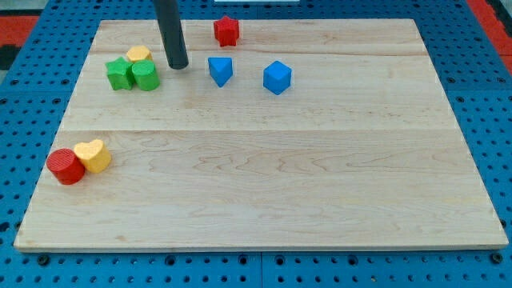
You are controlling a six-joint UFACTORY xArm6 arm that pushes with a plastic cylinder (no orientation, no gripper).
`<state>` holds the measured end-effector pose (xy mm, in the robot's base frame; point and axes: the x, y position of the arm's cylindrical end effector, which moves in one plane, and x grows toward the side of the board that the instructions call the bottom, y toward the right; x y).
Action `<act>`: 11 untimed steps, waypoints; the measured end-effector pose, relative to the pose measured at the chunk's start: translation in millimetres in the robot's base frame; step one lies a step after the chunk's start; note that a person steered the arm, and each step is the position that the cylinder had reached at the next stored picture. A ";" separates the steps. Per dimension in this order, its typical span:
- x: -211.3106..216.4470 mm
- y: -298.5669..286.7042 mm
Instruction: Move the green star towards the bottom of the board
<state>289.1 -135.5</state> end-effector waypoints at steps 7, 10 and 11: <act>-27.2 -76.4; 33.1 -71.0; 38.1 -91.6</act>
